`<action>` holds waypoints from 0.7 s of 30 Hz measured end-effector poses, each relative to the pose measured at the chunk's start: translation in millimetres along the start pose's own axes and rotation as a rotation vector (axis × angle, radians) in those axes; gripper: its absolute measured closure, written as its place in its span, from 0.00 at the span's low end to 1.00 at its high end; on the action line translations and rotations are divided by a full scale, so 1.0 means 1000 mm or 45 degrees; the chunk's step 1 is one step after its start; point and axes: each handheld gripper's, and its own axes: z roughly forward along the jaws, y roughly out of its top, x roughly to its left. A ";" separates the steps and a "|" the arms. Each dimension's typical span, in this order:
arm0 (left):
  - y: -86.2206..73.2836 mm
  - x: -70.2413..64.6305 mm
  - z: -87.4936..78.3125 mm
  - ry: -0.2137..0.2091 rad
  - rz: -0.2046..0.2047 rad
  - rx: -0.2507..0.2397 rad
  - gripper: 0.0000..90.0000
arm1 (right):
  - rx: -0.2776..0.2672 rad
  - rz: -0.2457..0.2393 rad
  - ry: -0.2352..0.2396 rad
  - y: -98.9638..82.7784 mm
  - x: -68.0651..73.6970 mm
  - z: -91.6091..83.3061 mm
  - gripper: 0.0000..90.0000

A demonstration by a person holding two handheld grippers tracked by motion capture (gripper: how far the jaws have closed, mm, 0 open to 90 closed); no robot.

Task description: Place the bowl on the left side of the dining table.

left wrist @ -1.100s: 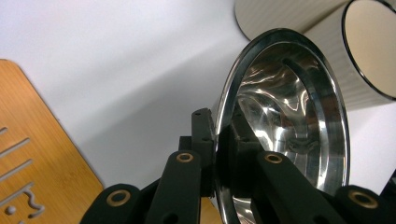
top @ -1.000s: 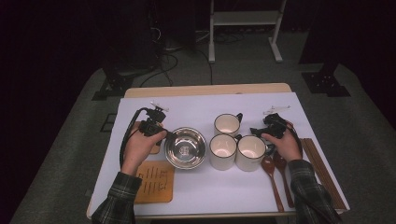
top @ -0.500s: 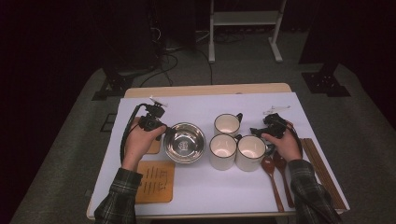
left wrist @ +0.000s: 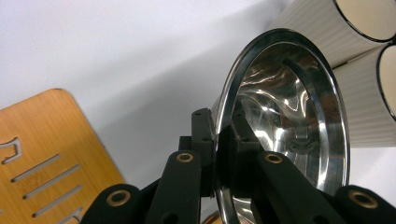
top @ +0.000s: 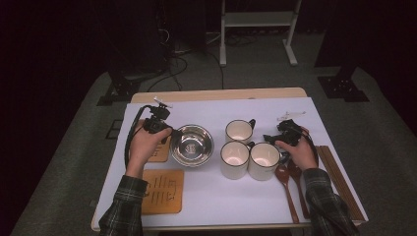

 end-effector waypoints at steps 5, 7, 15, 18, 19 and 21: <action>-0.001 0.006 0.001 0.001 -0.010 0.001 0.93 | 0.001 0.002 0.001 0.000 0.000 0.000 0.22; -0.001 0.009 0.001 0.002 -0.014 -0.002 0.93 | 0.001 0.002 0.001 0.000 0.000 0.000 0.22; -0.004 0.021 -0.003 0.015 -0.049 -0.017 0.93 | 0.000 0.001 0.000 0.000 0.000 0.000 0.22; -0.005 0.024 -0.005 0.020 -0.053 -0.020 0.93 | 0.000 0.001 0.001 0.000 0.000 0.000 0.22; -0.006 0.025 -0.005 0.022 -0.061 -0.027 0.93 | 0.000 0.001 0.000 0.000 0.000 0.000 0.22; -0.007 0.028 -0.007 0.031 -0.065 -0.024 0.93 | 0.000 0.002 0.001 0.000 0.000 0.000 0.22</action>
